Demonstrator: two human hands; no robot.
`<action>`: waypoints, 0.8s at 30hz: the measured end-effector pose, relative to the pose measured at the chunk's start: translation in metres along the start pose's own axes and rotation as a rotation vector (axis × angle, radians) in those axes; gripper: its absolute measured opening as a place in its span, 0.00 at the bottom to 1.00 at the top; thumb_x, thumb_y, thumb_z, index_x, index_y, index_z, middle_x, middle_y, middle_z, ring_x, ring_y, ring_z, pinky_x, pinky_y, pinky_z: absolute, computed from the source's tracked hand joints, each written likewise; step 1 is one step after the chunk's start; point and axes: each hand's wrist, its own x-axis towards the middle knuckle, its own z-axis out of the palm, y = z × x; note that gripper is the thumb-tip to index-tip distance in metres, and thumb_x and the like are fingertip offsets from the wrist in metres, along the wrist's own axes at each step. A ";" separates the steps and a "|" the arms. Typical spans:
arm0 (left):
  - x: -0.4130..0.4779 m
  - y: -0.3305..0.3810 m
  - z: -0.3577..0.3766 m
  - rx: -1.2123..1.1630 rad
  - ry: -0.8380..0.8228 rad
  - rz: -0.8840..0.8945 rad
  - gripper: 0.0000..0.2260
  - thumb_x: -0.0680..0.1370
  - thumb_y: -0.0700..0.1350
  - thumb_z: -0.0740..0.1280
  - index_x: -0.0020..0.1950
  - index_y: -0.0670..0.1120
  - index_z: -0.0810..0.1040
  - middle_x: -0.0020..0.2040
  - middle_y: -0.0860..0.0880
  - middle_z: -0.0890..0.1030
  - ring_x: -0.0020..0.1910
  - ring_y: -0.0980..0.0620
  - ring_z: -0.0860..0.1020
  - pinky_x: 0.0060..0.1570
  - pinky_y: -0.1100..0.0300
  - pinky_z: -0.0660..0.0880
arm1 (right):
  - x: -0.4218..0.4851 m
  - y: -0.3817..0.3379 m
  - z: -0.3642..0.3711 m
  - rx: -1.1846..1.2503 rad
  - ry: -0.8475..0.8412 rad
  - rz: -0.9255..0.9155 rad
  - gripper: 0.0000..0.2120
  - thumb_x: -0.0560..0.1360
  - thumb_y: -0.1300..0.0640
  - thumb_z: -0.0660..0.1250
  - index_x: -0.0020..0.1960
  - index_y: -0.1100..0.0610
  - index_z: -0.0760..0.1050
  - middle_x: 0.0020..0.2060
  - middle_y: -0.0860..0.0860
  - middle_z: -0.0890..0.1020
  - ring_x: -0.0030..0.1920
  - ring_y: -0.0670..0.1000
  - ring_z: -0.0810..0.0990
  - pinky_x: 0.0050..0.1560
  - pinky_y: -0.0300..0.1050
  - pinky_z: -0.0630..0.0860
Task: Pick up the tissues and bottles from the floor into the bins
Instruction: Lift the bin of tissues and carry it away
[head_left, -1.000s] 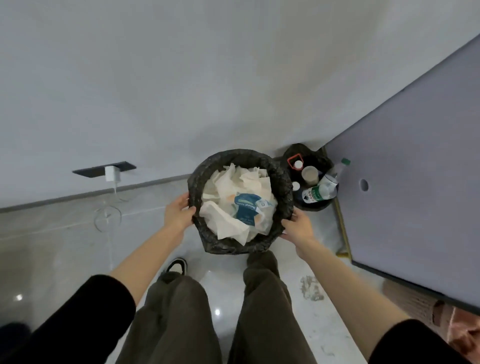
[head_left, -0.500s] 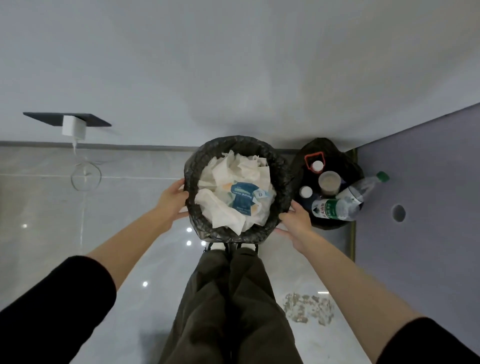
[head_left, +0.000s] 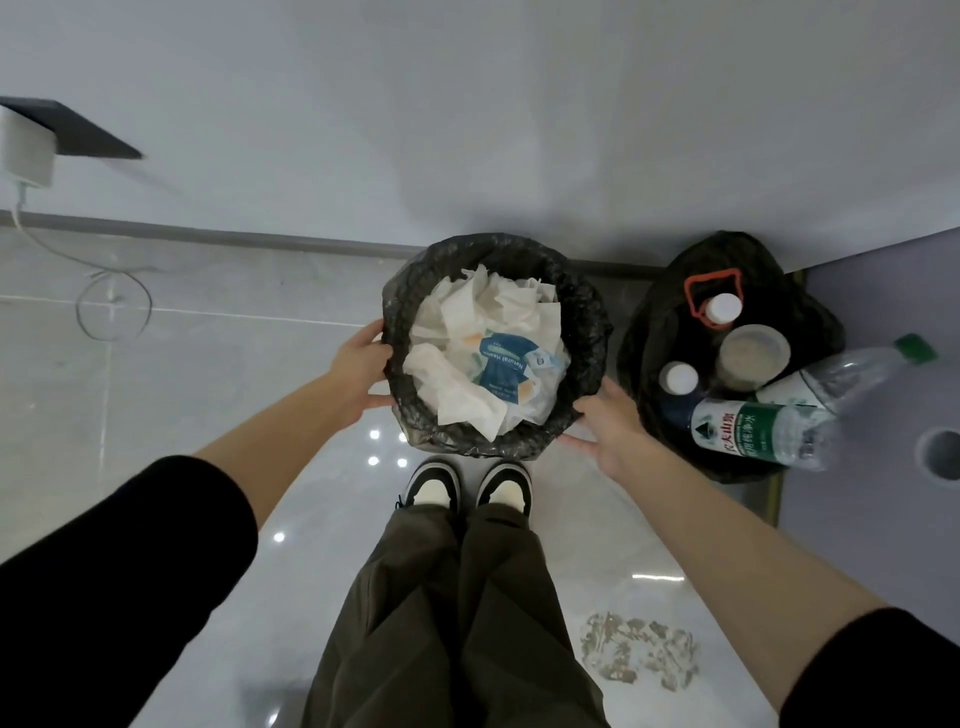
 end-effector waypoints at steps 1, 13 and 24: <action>0.005 -0.001 0.002 0.006 -0.007 0.005 0.25 0.79 0.33 0.54 0.73 0.54 0.65 0.60 0.48 0.76 0.56 0.47 0.76 0.50 0.48 0.76 | 0.005 0.001 0.001 0.008 0.002 0.001 0.28 0.77 0.70 0.54 0.71 0.48 0.66 0.66 0.53 0.73 0.60 0.53 0.73 0.55 0.55 0.78; 0.044 -0.006 0.030 0.060 -0.086 -0.005 0.29 0.79 0.33 0.54 0.76 0.57 0.58 0.67 0.48 0.72 0.62 0.46 0.72 0.59 0.49 0.73 | 0.051 0.010 0.005 0.103 0.002 0.043 0.33 0.76 0.71 0.53 0.72 0.40 0.62 0.70 0.48 0.69 0.67 0.54 0.70 0.59 0.53 0.73; 0.049 -0.018 0.032 0.069 -0.143 0.040 0.29 0.79 0.36 0.57 0.75 0.57 0.56 0.65 0.51 0.71 0.63 0.47 0.71 0.60 0.49 0.72 | 0.050 0.022 0.010 0.114 -0.012 0.039 0.30 0.78 0.69 0.55 0.74 0.45 0.60 0.70 0.48 0.69 0.63 0.50 0.69 0.59 0.48 0.71</action>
